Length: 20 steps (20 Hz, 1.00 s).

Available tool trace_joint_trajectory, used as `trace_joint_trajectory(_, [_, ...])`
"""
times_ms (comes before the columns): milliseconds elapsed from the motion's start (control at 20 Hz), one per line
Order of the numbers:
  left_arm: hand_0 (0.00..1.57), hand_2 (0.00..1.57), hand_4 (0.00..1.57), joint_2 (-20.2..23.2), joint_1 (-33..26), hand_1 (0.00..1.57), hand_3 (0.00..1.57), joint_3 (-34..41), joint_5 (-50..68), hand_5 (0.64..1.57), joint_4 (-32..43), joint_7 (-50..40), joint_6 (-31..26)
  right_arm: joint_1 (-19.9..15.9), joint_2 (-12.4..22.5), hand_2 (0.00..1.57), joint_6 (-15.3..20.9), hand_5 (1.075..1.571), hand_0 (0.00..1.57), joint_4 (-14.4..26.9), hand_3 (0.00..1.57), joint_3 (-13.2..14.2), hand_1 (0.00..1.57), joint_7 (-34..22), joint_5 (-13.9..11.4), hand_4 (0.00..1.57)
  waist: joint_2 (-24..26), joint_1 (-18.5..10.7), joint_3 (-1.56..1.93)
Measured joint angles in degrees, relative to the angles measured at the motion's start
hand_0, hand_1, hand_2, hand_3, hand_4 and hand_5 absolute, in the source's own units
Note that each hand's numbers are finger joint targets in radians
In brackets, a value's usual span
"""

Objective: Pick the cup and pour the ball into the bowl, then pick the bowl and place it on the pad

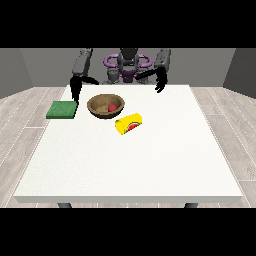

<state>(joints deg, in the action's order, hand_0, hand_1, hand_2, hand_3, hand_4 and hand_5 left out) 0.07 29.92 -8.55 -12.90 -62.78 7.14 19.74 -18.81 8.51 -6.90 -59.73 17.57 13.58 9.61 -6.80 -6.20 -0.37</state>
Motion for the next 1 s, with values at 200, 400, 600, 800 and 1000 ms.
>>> trace_joint_trajectory(200, [0.0,0.0,0.0,1.37,-3.23,0.0,0.0,1.86,4.11,1.564,-1.22,6.02,-5.13,-2.0,-2.38,0.0,3.78,1.568,0.0,2.19,0.0,-0.52,0.0,1.56,-0.84,0.31,-1.2,-0.88,0.23])
trace_joint_trajectory(400, [0.0,0.0,0.0,3.23,-4.41,0.0,0.0,3.15,6.2,1.565,-4.37,6.34,-9.13,-4.5,-1.58,0.0,4.68,1.567,0.0,7.94,0.0,0.77,0.0,4.51,-0.35,0.25,-1.64,-1.93,0.32])
trace_joint_trajectory(600, [0.0,0.0,0.0,5.15,-5.25,0.0,0.0,4.58,7.26,1.565,-7.39,5.31,-11.66,-5.43,-1.13,0.0,4.5,1.561,0.0,13.83,0.0,1.25,0.0,8.89,-0.29,0.19,-2.1,-2.21,0.38])
trace_joint_trajectory(800, [0.0,0.0,0.0,5.65,-6.5,0.0,0.0,5.16,7.01,1.566,-9.5,6.18,-12.39,-7.53,0.14,0.0,3.67,1.563,0.0,19.49,0.0,1.6,0.0,12.56,-0.12,0.09,-3.5,-2.15,0.39])
trace_joint_trajectory(1000, [0.0,0.0,0.0,6.31,-7.62,0.0,0.0,5.56,7.11,1.565,-11.78,5.39,-13.79,-9.63,0.09,0.0,4.24,1.562,0.0,23.86,0.0,1.62,0.0,15.16,0.0,0.06,-3.78,-2.64,0.41])
